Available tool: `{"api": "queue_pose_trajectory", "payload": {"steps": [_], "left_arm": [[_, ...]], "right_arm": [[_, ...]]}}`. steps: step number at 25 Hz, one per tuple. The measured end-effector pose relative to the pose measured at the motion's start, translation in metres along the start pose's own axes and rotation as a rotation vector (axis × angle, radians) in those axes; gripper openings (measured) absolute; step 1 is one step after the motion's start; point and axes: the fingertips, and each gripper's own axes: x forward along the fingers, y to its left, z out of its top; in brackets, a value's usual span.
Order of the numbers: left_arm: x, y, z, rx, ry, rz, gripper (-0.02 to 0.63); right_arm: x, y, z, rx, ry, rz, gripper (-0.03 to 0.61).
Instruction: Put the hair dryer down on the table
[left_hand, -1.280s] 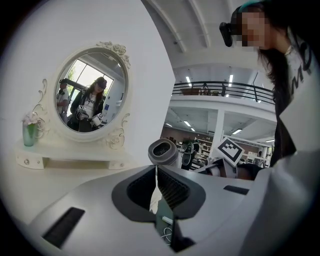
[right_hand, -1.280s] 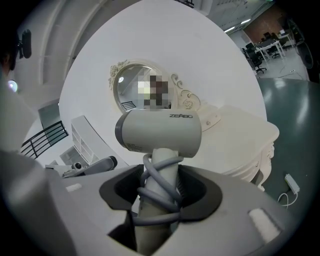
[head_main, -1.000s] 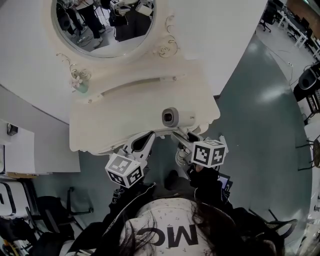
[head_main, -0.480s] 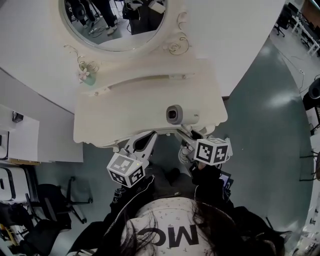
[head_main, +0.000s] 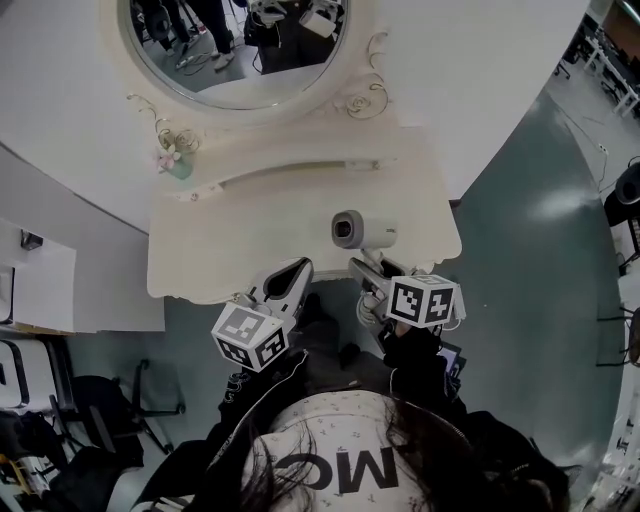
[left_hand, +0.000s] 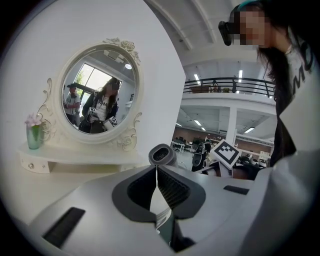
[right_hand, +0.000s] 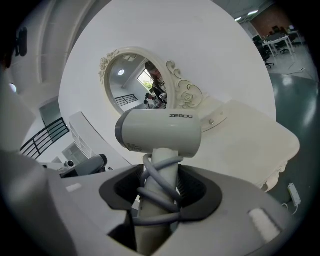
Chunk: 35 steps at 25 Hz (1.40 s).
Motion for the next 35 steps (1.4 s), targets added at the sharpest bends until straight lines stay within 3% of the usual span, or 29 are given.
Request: {"api": "queue_pose_trajectory", "payload": {"steps": [10, 27, 35], "left_arm": [[0.025, 0.061, 0.035, 0.014, -0.007, -0.049, 0.0], [0.022, 0.157, 0.064, -0.048, -0.051, -0.037, 0.0], [0.023, 0.178, 0.067, -0.052, -0.046, -0.035, 0.0]], "right_arm": [[0.068, -0.013, 0.026, -0.03, 0.021, -0.065, 0.216], [0.185, -0.089, 0.004, -0.155, 0.324, -0.263, 0.216], [0.21, -0.117, 0.002, -0.288, 0.418, -0.322, 0.216]]}}
